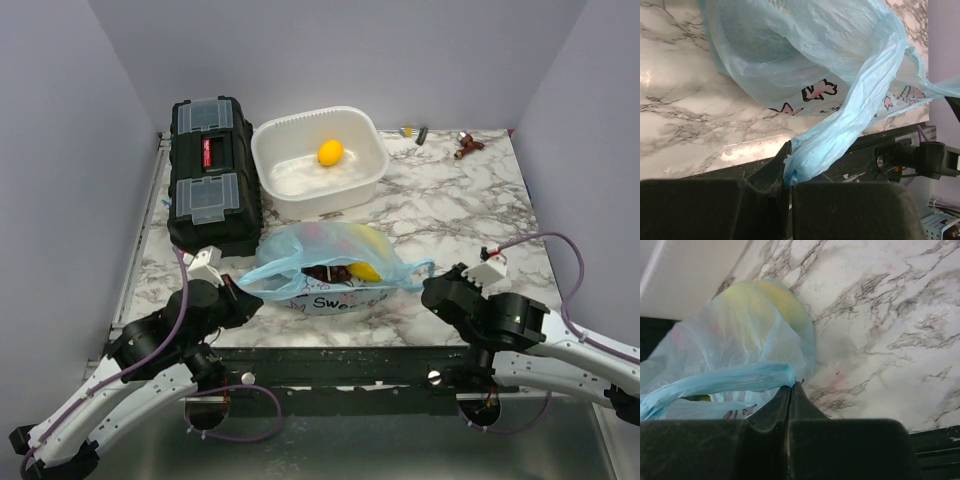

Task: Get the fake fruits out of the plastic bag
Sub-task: Adjust the plastic bag at the center of the board.

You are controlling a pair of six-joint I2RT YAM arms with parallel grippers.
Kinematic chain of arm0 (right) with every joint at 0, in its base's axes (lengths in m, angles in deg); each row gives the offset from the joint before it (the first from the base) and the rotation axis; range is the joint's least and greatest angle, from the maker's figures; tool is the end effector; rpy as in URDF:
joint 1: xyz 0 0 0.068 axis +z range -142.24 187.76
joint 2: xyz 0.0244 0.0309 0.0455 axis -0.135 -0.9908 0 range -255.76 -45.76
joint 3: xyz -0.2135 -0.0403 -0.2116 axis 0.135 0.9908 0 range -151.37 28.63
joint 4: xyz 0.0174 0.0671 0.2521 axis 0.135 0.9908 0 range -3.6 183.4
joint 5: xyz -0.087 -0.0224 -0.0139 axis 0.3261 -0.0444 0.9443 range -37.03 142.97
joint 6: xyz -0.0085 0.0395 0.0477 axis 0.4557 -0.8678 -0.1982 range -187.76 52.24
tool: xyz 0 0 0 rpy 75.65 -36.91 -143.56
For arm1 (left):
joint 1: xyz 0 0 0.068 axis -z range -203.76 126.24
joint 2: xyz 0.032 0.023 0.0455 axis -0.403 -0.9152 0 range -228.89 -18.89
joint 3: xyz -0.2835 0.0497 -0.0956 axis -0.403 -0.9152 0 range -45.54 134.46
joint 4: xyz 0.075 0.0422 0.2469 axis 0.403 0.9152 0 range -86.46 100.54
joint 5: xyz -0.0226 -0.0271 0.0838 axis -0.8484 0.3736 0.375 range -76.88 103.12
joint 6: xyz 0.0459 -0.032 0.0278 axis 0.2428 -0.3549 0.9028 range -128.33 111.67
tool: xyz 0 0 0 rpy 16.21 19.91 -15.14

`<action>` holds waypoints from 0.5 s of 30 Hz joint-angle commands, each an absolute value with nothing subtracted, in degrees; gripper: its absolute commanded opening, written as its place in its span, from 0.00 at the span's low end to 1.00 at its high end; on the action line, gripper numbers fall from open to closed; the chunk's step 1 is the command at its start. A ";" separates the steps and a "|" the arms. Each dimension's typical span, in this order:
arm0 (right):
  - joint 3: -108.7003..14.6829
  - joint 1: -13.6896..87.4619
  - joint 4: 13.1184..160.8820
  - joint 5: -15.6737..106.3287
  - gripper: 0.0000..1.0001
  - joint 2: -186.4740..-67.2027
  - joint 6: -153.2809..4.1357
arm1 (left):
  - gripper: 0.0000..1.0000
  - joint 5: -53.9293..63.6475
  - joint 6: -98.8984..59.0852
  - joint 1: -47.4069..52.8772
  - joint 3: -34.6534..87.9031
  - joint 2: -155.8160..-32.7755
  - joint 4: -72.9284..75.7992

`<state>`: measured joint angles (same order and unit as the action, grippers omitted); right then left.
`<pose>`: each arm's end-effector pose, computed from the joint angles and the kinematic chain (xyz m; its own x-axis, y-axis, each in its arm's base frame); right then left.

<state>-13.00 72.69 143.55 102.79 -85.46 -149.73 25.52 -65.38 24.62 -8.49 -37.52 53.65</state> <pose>0.0733 0.0709 0.2844 -0.4445 0.5576 -0.7011 0.2888 0.8301 0.4770 0.0450 -0.0351 0.2789 -0.7006 -0.4454 -0.5575 0.0384 0.7566 -0.6527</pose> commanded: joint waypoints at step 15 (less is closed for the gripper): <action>-54.90 58.89 121.12 99.87 0.01 -116.39 -91.86 | 0.00 27.53 -34.71 23.82 36.68 -65.50 48.28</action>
<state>-43.14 69.47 127.88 108.19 -107.82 -109.34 27.19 -46.61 24.55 22.25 -53.30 53.41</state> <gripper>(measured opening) 0.020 0.004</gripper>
